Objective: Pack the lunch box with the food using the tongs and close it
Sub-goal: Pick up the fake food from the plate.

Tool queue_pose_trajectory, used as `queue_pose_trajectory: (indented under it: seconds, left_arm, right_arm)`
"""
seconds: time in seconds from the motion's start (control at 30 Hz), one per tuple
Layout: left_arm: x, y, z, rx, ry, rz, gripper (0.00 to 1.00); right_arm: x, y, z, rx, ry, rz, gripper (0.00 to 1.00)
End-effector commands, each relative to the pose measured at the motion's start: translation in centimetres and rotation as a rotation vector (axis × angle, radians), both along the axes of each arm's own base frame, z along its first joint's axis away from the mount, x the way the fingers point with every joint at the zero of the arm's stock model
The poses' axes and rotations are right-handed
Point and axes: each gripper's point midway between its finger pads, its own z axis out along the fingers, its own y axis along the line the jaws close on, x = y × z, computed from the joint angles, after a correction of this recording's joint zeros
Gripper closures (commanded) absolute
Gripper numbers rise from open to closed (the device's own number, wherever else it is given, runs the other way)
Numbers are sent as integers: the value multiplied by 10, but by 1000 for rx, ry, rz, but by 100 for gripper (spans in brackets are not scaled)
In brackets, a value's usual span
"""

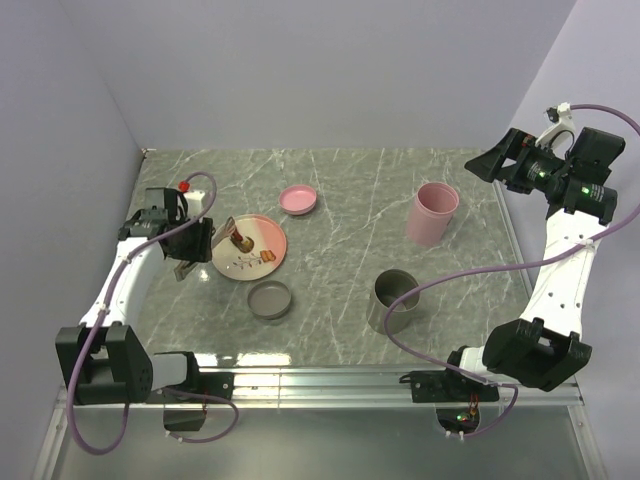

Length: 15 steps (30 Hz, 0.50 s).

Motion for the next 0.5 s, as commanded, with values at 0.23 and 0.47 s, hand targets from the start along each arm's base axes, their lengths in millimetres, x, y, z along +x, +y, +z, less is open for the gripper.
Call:
queue_pose_trajectory:
  seconds: [0.23, 0.47]
  left_arm:
    - [20, -12, -8, -21, -12, -10, 47]
    - [26, -29, -18, -18, 4, -49, 50]
  right_arm:
    - [-4, 1, 20, -51, -71, 0, 0]
    - [-3, 2, 18, -47, -68, 5, 0]
